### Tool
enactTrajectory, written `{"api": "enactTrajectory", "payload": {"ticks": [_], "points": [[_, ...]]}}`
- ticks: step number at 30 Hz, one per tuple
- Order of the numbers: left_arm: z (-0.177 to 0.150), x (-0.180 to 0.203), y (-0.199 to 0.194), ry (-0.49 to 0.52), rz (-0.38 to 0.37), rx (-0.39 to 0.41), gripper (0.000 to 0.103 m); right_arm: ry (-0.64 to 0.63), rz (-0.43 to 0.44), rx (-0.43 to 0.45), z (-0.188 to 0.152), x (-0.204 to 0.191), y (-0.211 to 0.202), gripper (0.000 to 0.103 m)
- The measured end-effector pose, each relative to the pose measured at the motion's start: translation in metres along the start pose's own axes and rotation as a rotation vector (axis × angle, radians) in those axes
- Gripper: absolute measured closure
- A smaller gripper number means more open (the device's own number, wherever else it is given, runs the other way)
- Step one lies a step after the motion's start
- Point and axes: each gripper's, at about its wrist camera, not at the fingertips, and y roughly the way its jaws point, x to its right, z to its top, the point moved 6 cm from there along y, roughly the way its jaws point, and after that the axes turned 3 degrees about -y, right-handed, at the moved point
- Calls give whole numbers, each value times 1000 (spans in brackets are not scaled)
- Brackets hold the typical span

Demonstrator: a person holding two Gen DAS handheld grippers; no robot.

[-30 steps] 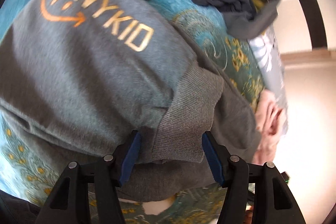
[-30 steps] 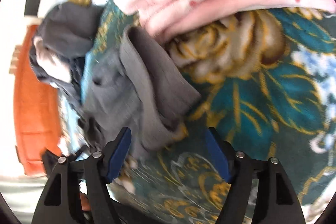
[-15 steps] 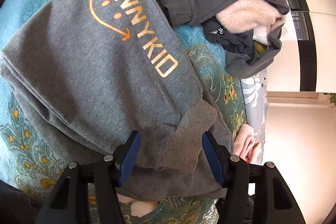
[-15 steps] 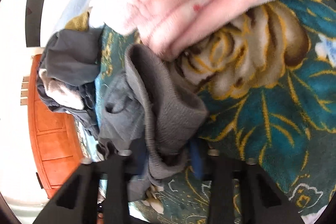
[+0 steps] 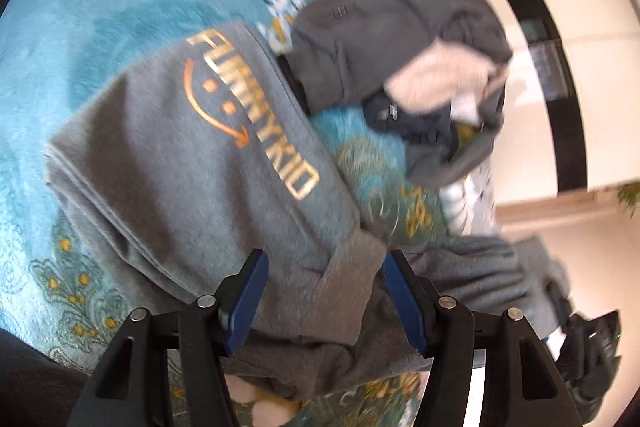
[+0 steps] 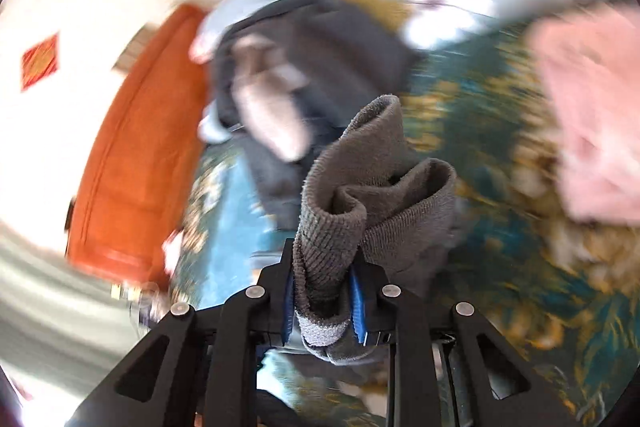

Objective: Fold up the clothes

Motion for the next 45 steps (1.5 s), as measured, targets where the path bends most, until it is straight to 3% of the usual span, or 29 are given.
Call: {"api": "enactTrajectory", "payload": {"ticks": [3, 7, 12, 16, 18, 22, 24, 27, 31, 34, 37, 39, 43, 45], "points": [[8, -12, -11, -69, -10, 46, 39, -92, 77, -62, 0, -52, 36, 80], [12, -16, -17, -77, 8, 78, 38, -189, 143, -193, -17, -105, 93, 80], [15, -22, -17, -84, 81, 91, 39, -279, 64, -378, -56, -119, 169, 79], [13, -24, -14, -62, 144, 86, 38, -265, 47, -466, -73, -112, 199, 75], [12, -25, -13, -59, 157, 86, 38, -253, 57, -478, -71, -112, 200, 70], [10, -28, -8, -49, 196, 64, 38, -247, 168, -458, -57, -124, 187, 47], [9, -29, -6, -46, 216, 58, 38, -258, 188, -431, -48, -125, 177, 43], [7, -32, -4, -51, 266, 35, 38, -251, 179, -383, -36, -116, 162, 43], [3, -30, -1, 1, 381, -52, 38, -167, 120, -359, -21, -73, 152, 43], [13, -17, -6, 115, 444, -50, 38, -111, 72, -347, -14, -33, 139, 43], [13, -14, -1, 238, 543, -179, 38, -58, 39, -343, -11, 1, 129, 43], [8, -16, -1, 280, 540, -260, 37, -26, 30, -339, -11, 19, 123, 43], [3, -20, -3, 204, 360, -329, 33, 11, 17, -337, -14, 40, 116, 43], [0, -22, -8, 176, 319, -334, 32, 24, 13, -344, -18, 46, 114, 43]]}}
